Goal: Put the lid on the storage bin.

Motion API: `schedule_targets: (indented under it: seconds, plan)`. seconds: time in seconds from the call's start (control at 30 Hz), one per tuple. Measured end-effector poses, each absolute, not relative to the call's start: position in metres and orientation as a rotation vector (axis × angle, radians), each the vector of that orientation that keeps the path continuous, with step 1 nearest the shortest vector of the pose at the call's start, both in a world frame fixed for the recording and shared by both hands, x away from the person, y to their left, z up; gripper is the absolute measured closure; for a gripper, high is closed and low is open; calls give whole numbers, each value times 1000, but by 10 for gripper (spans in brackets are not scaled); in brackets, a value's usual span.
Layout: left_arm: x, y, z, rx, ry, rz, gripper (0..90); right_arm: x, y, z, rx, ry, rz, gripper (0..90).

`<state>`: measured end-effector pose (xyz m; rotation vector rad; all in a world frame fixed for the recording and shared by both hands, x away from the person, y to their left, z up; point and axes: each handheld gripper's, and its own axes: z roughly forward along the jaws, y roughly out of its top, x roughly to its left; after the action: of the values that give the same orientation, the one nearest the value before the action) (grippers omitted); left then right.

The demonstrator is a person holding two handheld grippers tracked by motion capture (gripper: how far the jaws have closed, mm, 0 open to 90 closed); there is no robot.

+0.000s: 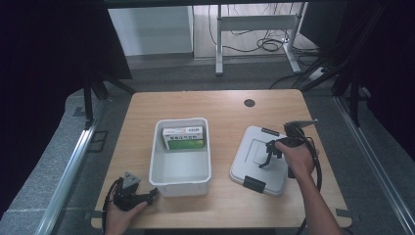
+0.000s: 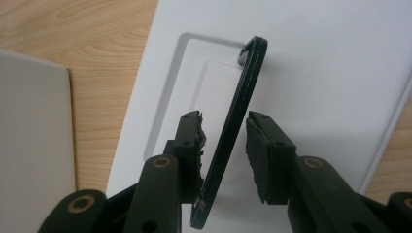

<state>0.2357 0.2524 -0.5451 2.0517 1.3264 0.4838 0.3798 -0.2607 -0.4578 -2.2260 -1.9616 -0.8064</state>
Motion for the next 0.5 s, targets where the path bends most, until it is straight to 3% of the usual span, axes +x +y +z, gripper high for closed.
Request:
schedule_targets:
  seconds: [0.27,0.5]
  plan:
    - [236,252,-545,2052,1326,483,130,383,-259,-463,-2258,-1875,-749,795]
    - [236,252,-545,2052,1326,483,129,384,-262,-465,-2292,-1770,-758,823]
